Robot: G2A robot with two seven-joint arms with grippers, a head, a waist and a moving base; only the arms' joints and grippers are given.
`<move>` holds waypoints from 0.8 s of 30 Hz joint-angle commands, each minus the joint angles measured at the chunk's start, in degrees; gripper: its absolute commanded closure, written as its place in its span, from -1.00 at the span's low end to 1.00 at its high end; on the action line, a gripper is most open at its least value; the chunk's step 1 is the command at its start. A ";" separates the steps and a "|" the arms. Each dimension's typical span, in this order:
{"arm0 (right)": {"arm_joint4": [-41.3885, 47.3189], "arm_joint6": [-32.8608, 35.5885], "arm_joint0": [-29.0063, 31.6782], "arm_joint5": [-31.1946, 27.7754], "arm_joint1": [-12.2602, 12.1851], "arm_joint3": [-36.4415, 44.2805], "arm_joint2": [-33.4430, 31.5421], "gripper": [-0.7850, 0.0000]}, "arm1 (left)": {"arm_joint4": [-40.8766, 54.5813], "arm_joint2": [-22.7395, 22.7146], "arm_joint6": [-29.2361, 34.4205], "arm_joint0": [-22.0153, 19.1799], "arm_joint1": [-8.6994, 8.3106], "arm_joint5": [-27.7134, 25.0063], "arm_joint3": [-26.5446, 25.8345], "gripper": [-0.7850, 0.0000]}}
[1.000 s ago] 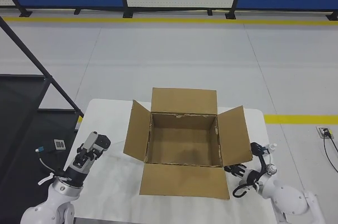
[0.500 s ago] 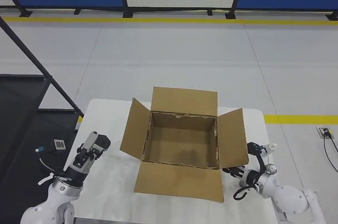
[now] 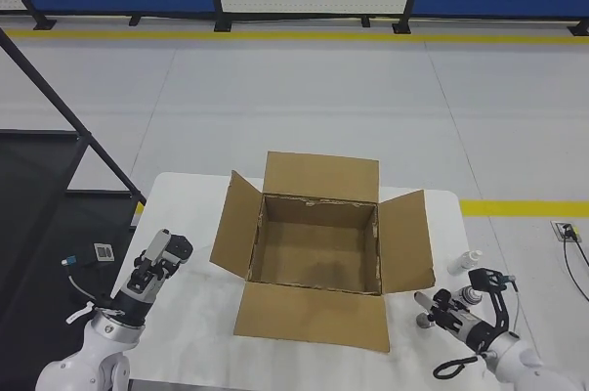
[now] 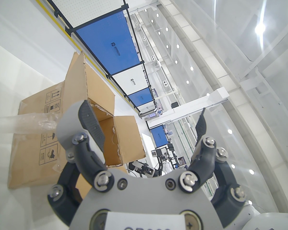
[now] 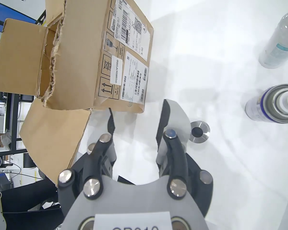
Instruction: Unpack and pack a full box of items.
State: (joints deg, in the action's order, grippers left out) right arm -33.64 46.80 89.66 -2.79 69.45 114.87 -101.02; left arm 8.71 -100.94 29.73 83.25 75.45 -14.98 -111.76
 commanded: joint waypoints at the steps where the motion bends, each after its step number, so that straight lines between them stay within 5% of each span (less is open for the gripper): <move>1: 0.01 0.00 -0.02 -0.02 0.00 -0.03 0.01 -1.00 | 0.00 0.00 0.00 0.00 0.00 0.00 0.00 -1.00; 10: -0.64 0.01 0.03 -0.58 -0.04 0.14 0.13 -1.00 | 0.00 0.00 0.00 0.00 0.00 0.00 0.00 -1.00; 17: -17.18 5.14 1.07 -5.04 -1.35 -0.28 0.70 -1.00 | 0.00 0.00 0.00 0.00 0.00 0.00 0.00 -1.00; 24: -26.81 11.83 -0.45 -2.51 -2.01 -1.67 2.73 -1.00 | 0.00 0.00 0.00 0.00 0.00 0.00 0.00 -1.00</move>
State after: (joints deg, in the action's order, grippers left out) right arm -59.42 57.65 89.86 -5.52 67.49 113.62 -98.95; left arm 8.71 -100.94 29.73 83.25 75.45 -14.98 -111.76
